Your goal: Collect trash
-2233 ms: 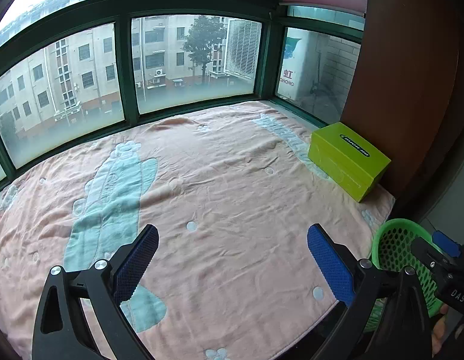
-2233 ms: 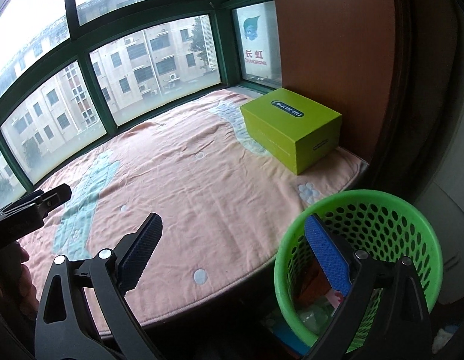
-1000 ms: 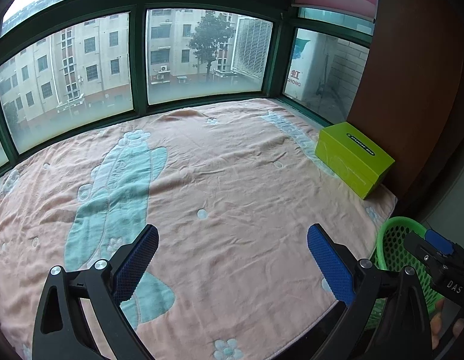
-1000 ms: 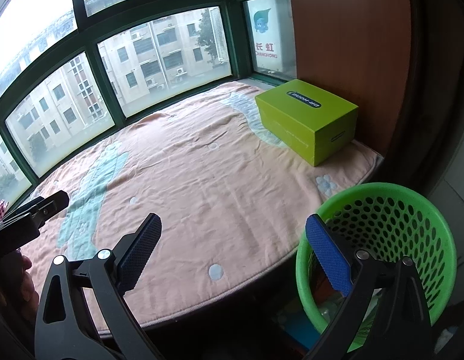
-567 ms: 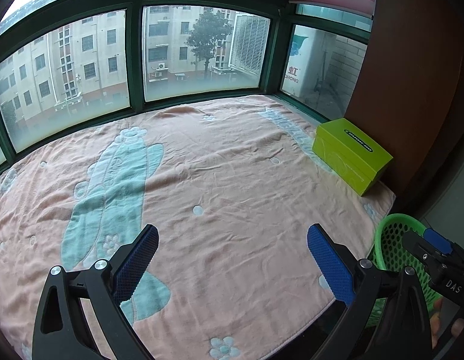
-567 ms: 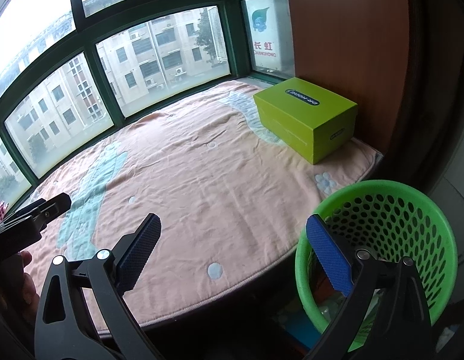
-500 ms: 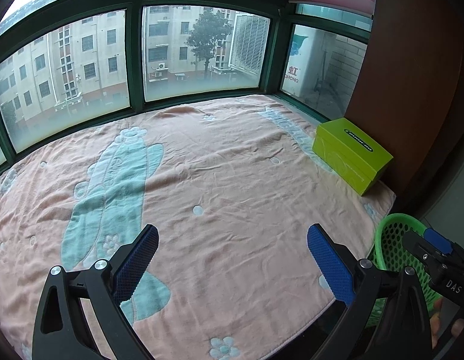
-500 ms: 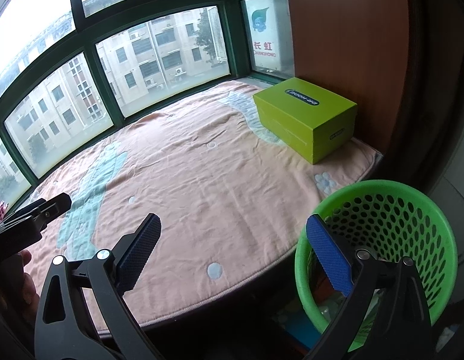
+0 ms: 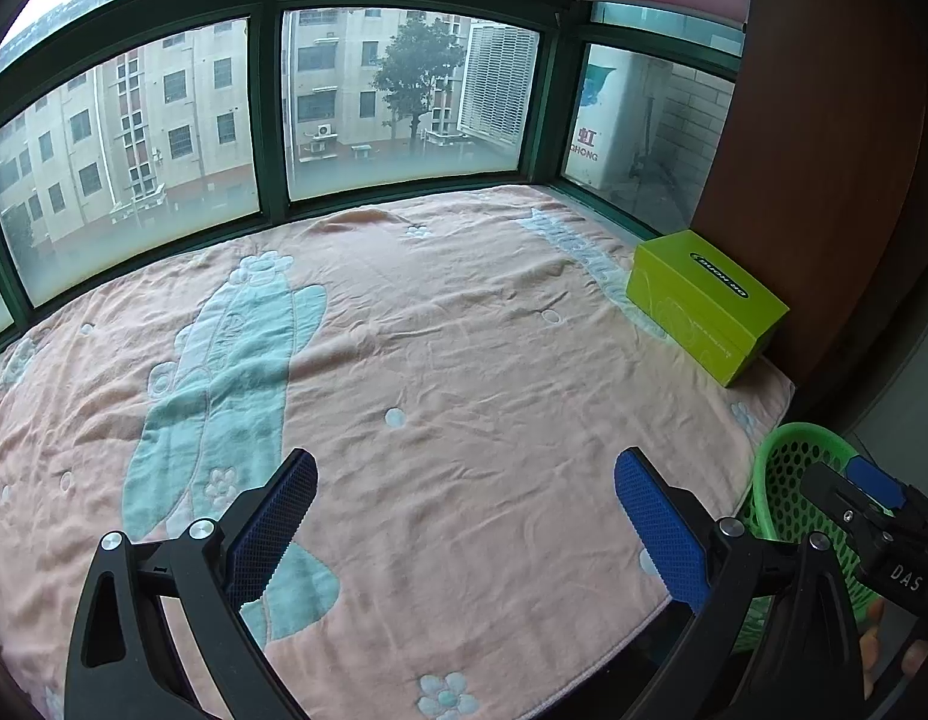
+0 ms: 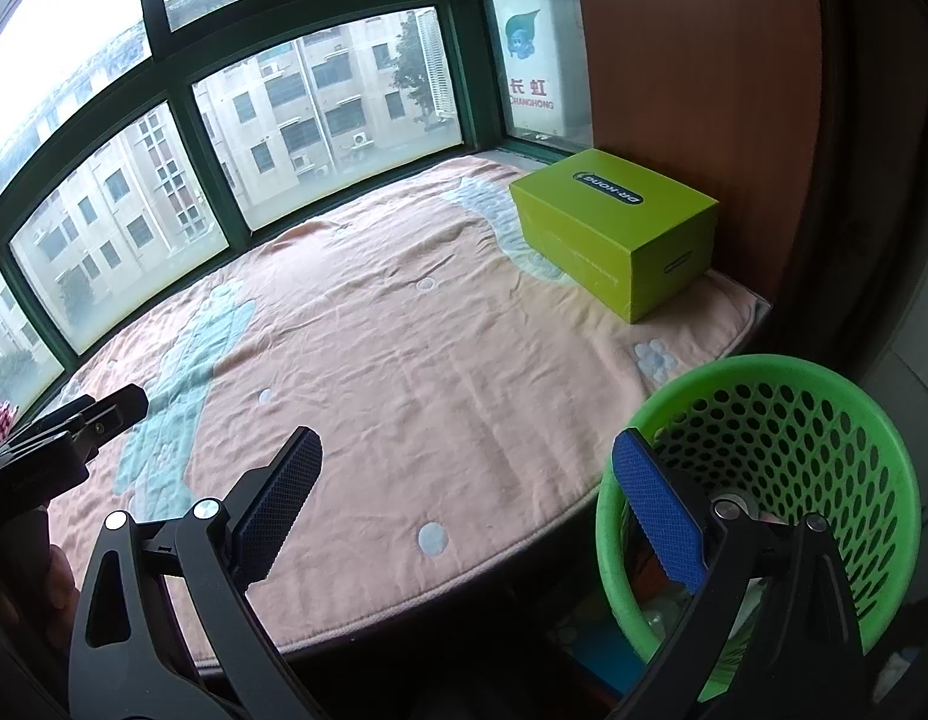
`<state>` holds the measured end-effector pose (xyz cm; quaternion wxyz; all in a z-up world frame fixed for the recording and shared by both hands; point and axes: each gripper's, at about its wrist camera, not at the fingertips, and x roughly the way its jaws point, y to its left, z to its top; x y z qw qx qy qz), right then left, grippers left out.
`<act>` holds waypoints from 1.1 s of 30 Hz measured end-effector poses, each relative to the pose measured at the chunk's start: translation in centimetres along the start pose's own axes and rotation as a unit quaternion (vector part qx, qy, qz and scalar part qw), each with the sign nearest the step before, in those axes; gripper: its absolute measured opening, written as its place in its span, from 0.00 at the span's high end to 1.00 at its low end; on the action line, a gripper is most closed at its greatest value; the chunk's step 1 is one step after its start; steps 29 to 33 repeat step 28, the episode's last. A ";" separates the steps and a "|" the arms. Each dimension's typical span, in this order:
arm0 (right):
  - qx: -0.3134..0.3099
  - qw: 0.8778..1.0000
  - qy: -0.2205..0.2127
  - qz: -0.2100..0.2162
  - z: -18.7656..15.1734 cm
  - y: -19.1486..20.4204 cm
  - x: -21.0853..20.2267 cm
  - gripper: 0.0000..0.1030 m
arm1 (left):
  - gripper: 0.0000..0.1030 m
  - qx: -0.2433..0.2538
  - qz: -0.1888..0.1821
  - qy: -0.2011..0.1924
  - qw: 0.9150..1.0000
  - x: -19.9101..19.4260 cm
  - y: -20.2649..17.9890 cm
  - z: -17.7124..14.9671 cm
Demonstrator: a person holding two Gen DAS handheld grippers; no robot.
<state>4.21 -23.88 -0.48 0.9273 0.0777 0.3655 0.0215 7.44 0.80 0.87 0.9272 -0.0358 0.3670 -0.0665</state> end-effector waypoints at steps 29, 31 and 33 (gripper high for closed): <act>-0.002 1.000 -0.001 0.008 0.3 0.7 0.2 0.06 | 0.07 0.007 0.001 -0.011 1.000 -0.2 0.4 0.3; -0.002 1.000 -0.001 0.008 0.3 0.7 0.2 0.06 | 0.07 0.007 0.001 -0.011 1.000 -0.2 0.4 0.3; -0.002 1.000 -0.001 0.008 0.3 0.7 0.2 0.06 | 0.07 0.007 0.001 -0.011 1.000 -0.2 0.4 0.3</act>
